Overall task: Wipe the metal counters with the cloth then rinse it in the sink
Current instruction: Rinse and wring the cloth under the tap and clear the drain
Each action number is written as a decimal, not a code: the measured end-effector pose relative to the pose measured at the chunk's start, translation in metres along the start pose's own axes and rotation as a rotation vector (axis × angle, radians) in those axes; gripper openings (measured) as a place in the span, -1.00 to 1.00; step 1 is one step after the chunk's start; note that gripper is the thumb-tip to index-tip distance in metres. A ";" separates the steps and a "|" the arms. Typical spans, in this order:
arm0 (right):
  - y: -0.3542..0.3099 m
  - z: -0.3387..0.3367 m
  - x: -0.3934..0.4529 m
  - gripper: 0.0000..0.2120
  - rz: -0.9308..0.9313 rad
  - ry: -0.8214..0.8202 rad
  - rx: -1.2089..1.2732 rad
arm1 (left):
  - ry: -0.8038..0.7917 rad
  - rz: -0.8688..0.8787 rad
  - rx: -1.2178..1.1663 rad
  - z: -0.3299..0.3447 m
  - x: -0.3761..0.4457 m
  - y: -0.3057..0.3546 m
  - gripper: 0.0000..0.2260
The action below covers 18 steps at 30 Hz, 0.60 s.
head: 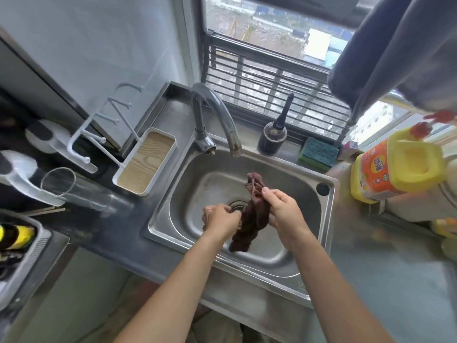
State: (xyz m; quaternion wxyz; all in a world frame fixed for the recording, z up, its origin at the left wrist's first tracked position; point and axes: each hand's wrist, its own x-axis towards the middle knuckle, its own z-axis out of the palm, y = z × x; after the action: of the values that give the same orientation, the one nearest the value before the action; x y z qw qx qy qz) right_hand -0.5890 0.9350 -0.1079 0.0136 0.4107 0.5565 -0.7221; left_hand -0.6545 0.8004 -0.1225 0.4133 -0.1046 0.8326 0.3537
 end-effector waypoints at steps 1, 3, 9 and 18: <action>-0.003 0.001 -0.003 -0.82 0.025 -0.070 0.004 | -0.056 0.031 -0.124 -0.003 -0.005 0.008 -0.64; -0.006 -0.002 -0.006 -0.87 0.020 -0.171 0.032 | -0.224 -0.034 -0.363 -0.006 -0.017 0.020 -0.56; -0.020 -0.019 -0.010 -0.65 -0.078 -0.247 0.023 | -0.427 0.135 -0.467 -0.006 -0.020 0.028 -0.54; -0.037 -0.026 -0.015 -0.56 -0.179 -0.224 0.033 | -0.238 0.195 -0.748 0.001 -0.021 0.029 -0.79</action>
State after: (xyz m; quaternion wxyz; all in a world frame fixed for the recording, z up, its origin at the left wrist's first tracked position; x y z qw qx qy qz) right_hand -0.5819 0.9637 -0.0707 0.0046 0.2765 0.5738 -0.7709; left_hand -0.6541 0.8201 -0.0927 0.4049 -0.1265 0.5988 0.6793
